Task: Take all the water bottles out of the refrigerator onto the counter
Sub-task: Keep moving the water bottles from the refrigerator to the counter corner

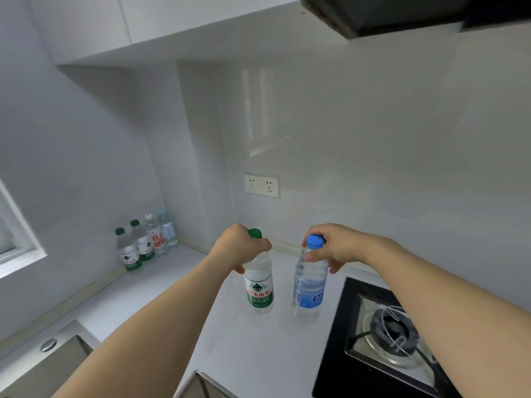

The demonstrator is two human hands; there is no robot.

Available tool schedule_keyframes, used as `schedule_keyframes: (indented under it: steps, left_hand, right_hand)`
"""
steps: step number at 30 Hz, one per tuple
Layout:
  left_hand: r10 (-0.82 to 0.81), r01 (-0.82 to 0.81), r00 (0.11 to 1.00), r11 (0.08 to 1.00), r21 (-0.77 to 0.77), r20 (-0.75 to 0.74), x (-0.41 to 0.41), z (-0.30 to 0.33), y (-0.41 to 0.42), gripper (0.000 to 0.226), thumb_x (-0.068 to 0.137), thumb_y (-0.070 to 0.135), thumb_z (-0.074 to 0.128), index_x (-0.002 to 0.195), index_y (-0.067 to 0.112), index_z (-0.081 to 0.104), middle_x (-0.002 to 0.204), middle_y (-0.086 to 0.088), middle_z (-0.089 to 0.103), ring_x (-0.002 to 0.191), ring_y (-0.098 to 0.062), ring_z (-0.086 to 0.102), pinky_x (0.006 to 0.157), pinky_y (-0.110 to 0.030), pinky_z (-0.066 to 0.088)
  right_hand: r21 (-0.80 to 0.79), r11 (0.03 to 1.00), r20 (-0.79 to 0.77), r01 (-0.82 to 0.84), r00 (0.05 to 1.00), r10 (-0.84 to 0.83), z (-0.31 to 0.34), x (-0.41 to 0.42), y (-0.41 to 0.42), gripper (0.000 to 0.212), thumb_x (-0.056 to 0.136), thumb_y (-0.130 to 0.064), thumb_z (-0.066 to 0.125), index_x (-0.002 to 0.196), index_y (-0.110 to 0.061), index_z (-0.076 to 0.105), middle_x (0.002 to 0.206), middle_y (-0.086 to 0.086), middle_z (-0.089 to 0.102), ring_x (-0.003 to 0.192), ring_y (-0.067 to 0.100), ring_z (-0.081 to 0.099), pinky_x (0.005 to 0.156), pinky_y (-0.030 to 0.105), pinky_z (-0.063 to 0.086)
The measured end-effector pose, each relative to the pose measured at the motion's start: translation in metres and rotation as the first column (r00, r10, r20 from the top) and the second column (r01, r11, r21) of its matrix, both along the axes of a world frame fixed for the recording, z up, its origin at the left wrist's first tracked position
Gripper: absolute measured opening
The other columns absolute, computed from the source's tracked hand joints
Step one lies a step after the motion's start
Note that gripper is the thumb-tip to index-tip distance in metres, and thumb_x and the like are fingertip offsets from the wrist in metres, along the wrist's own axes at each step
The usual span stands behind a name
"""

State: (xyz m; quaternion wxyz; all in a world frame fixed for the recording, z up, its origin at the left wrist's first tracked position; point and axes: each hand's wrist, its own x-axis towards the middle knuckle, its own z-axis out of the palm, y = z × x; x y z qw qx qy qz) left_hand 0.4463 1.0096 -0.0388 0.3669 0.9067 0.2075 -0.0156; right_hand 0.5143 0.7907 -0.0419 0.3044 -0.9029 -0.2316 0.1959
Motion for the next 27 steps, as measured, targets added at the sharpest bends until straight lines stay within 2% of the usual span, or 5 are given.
schedule_keyframes:
  steps: [6, 12, 17, 23, 27]
  left_hand:
    - [0.095, -0.096, 0.995, 0.995, 0.024, 0.037, 0.041, 0.015, 0.041, 0.04, 0.077, 0.043, 0.069, 0.092, 0.008, 0.056, 0.087, -0.008, 0.059, 0.069, -0.033, 0.071, 0.071, -0.04, 0.06]
    - [0.195, -0.197, 0.978, 0.98, 0.027, 0.071, 0.062, 0.013, 0.079, 0.038, 0.079, 0.043, 0.068, 0.09, 0.007, 0.058, 0.082, -0.007, 0.06, 0.062, -0.03, 0.068, 0.063, -0.034, 0.059]
    - [0.251, -0.252, 0.967, 0.967, 0.019, 0.043, 0.073, 0.004, 0.12, 0.037, 0.078, 0.041, 0.069, 0.084, 0.007, 0.056, 0.084, -0.008, 0.06, 0.06, -0.031, 0.067, 0.061, -0.034, 0.058]
    - [0.31, -0.31, 0.95, 0.95, 0.016, 0.02, 0.085, -0.013, 0.187, 0.036, 0.078, 0.042, 0.069, 0.088, 0.01, 0.057, 0.084, -0.008, 0.061, 0.068, -0.031, 0.071, 0.067, -0.039, 0.061]
    - [0.328, -0.328, 0.945, 0.945, -0.009, 0.009, 0.092, -0.024, 0.242, 0.034, 0.078, 0.038, 0.069, 0.091, 0.008, 0.061, 0.089, -0.01, 0.063, 0.069, -0.03, 0.069, 0.06, -0.038, 0.061]
  right_hand:
    - [0.075, 0.993, 0.025, -0.092, 0.996, 0.09, 0.006, 0.057, 0.051, 0.023, 0.081, -0.034, 0.074, 0.101, -0.029, 0.062, 0.106, 0.003, 0.059, 0.071, 0.024, 0.062, 0.077, 0.045, 0.06]
    - [0.086, 0.981, 0.051, -0.175, 0.984, 0.171, 0.002, 0.099, 0.099, 0.027, 0.084, -0.028, 0.072, 0.107, -0.02, 0.061, 0.111, 0.006, 0.056, 0.08, 0.023, 0.06, 0.072, 0.037, 0.061]
    - [0.078, 0.971, 0.042, -0.226, 0.974, 0.224, -0.009, 0.122, 0.147, 0.024, 0.083, -0.03, 0.073, 0.103, -0.025, 0.061, 0.109, 0.001, 0.057, 0.09, 0.028, 0.065, 0.074, 0.039, 0.061]
    - [0.039, 0.953, 0.01, -0.302, 0.953, 0.302, -0.021, 0.142, 0.228, 0.023, 0.082, -0.028, 0.074, 0.102, -0.026, 0.062, 0.107, 0.004, 0.058, 0.078, 0.023, 0.061, 0.07, 0.036, 0.061]
    - [0.023, 0.941, -0.003, -0.339, 0.941, 0.339, -0.029, 0.15, 0.286, 0.025, 0.083, -0.026, 0.074, 0.105, -0.023, 0.062, 0.109, 0.007, 0.058, 0.092, 0.033, 0.065, 0.071, 0.037, 0.061]
